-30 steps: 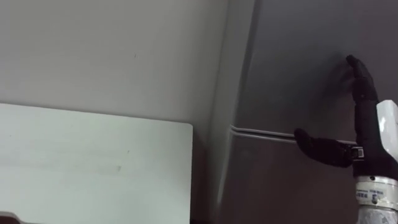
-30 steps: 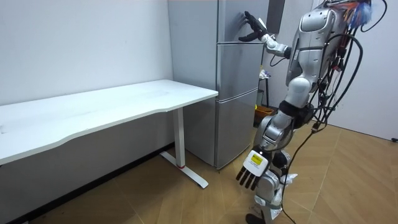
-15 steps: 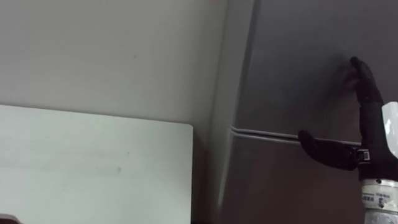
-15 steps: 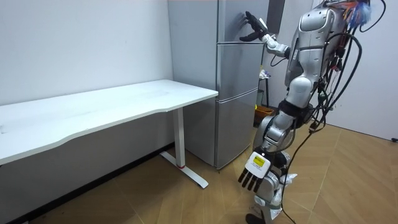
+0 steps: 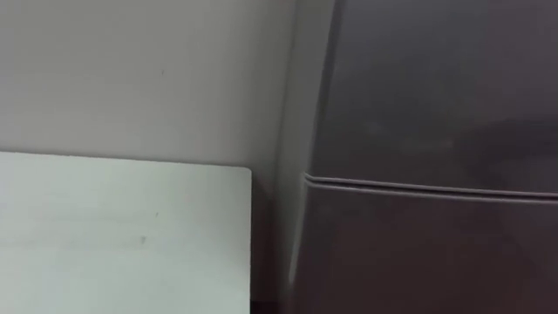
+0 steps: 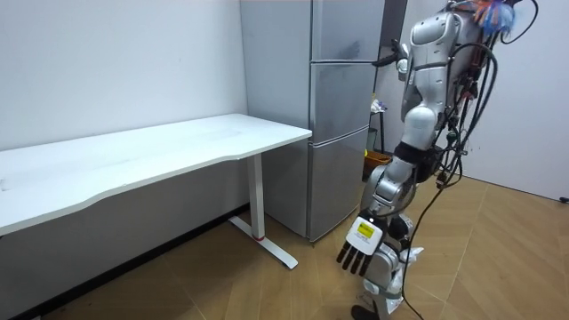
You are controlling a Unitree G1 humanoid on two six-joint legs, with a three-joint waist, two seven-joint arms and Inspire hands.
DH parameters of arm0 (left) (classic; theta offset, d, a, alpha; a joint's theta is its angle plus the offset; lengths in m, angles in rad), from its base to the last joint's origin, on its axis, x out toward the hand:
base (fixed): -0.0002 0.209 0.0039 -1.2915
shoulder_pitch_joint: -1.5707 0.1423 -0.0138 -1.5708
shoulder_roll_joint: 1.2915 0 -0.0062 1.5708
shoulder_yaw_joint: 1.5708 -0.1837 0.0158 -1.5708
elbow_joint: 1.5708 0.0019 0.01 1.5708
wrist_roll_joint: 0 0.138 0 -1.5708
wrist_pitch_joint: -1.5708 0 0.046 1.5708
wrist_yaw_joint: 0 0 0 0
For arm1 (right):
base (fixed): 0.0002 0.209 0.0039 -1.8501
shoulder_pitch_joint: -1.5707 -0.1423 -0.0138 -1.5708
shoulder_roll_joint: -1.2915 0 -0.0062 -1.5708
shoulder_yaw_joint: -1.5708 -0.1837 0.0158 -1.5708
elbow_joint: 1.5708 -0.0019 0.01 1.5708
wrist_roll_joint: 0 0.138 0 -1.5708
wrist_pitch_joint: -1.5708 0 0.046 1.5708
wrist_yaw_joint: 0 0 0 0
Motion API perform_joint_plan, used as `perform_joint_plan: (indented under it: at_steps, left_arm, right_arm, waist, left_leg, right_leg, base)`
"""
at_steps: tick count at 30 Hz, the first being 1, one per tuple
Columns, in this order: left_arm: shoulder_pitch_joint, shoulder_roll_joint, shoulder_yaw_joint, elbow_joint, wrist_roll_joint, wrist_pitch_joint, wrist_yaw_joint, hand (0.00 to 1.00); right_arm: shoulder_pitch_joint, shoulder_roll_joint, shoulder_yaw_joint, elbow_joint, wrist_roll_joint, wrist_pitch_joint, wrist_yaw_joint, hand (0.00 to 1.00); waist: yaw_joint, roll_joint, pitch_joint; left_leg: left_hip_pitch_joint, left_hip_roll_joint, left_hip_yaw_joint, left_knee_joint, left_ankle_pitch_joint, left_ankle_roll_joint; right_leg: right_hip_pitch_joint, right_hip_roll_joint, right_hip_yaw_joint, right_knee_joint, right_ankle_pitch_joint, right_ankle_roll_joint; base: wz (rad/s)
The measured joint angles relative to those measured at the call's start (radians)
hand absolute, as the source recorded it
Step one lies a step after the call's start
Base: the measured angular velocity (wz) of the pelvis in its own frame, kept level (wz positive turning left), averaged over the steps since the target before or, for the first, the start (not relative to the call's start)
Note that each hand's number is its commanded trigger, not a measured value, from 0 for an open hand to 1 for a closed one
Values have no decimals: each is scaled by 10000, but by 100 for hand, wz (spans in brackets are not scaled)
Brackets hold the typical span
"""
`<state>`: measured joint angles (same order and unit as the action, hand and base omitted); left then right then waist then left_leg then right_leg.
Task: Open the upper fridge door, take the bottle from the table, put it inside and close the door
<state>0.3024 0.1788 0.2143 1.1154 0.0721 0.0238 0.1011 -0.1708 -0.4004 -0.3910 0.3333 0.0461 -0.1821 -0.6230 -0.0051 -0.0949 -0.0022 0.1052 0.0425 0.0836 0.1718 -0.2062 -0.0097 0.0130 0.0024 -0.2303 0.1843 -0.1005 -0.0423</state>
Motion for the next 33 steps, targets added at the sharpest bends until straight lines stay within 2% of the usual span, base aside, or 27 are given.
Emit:
perform_joint_plan:
  at_steps: [2, 4, 7, 11, 13, 15, 17, 21, 25, 27, 30, 33]
  left_arm:
    - [0, -24, -14, 13, -22, -88, 63, 0]
    - [-6, -53, -10, 12, -36, -111, 98, 0]
    - [-3, -50, 76, -97, -39, -110, 280, 0]
    - [1, -123, 181, -202, -23, -102, 466, 0]
    - [0, -158, 181, -261, -20, -100, 482, 0]
    - [46, -248, 186, -284, -31, -73, 539, 0]
    - [75, -317, 181, -301, -35, -73, 656, 0]
    - [171, -351, 230, -361, -43, -86, 836, 0]
    - [164, -457, 409, -358, -32, -85, 848, 0]
    - [160, -481, 400, -349, -41, -87, 863, 0]
    - [134, -520, 361, -331, -531, -87, 876, 0]
    - [131, -582, 361, -302, -706, -110, 872, 0]
  right_arm:
    - [-1, -190, -3, 334, 759, 8, -206, 0]
    - [0, -270, -47, 549, 1553, 14, -430, 0]
    - [256, -278, -438, 828, 2975, 83, -614, 0]
    - [680, -258, -671, 1414, 4848, 78, -631, 0]
    - [934, -178, -716, 1754, 5555, 112, -667, 0]
    - [1160, 70, -929, 2055, 6159, 116, -775, 0]
    - [1179, 216, -1032, 2564, 6546, 118, -880, 0]
    - [1404, 612, -1061, 3790, 6699, 126, -970, 0]
    - [1507, 709, -1113, 4674, 6721, 125, -957, 0]
    - [1639, 963, -1088, 5039, 6709, 111, -884, 0]
    - [1979, 1251, -434, 6167, 6488, 133, -508, 0]
    - [2426, 1715, 261, 6870, 6452, 415, 44, 0]
  waist:
    - [-92, -21, 28]
    - [-198, -8, 21]
    - [-260, 10, -31]
    - [-238, 117, -6]
    - [-212, 65, -11]
    - [-201, 155, -30]
    - [-211, 245, -4]
    - [-266, 368, 2]
    - [-265, 478, 3]
    - [-269, 515, 13]
    - [-169, 527, 22]
    - [-102, 575, 20]
  left_leg:
    - [98, 2, 47, -103, -1, 2]
    - [111, 2, 70, -137, -13, 19]
    - [167, 5, 72, -229, -18, 23]
    - [313, 9, 104, -276, -24, 29]
    - [302, 17, 108, -287, -81, 35]
    - [301, 9, 121, -281, -120, 53]
    - [297, -5, 132, -270, -131, 67]
    - [291, -3, 118, -275, -131, 67]
    - [296, -2, 119, -277, -133, 70]
    - [309, 19, 128, -274, -139, 58]
    - [331, 37, 135, -268, -153, 35]
    - [373, 50, 178, -290, -154, 29]
  right_leg:
    - [41, 12, 35, -12, -10, 5]
    - [38, 6, 40, -14, -35, 23]
    - [88, 21, 33, -121, -39, 41]
    - [223, 39, 40, -179, -57, 57]
    - [213, 24, 36, -146, -104, 75]
    - [219, 32, 52, -146, -128, 110]
    - [213, 18, 58, -140, -134, 121]
    - [220, 3, 57, -159, -136, 124]
    - [215, -8, 63, -161, -141, 128]
    - [214, -8, 72, -168, -151, 112]
    - [213, -7, 74, -149, -213, 101]
    - [219, 16, 116, -134, -217, 93]
  base:
    - [-6]
    - [-2]
    - [0]
    - [0]
    - [0]
    - [0]
    - [0]
    - [0]
    - [0]
    - [0]
    - [0]
    - [-4]
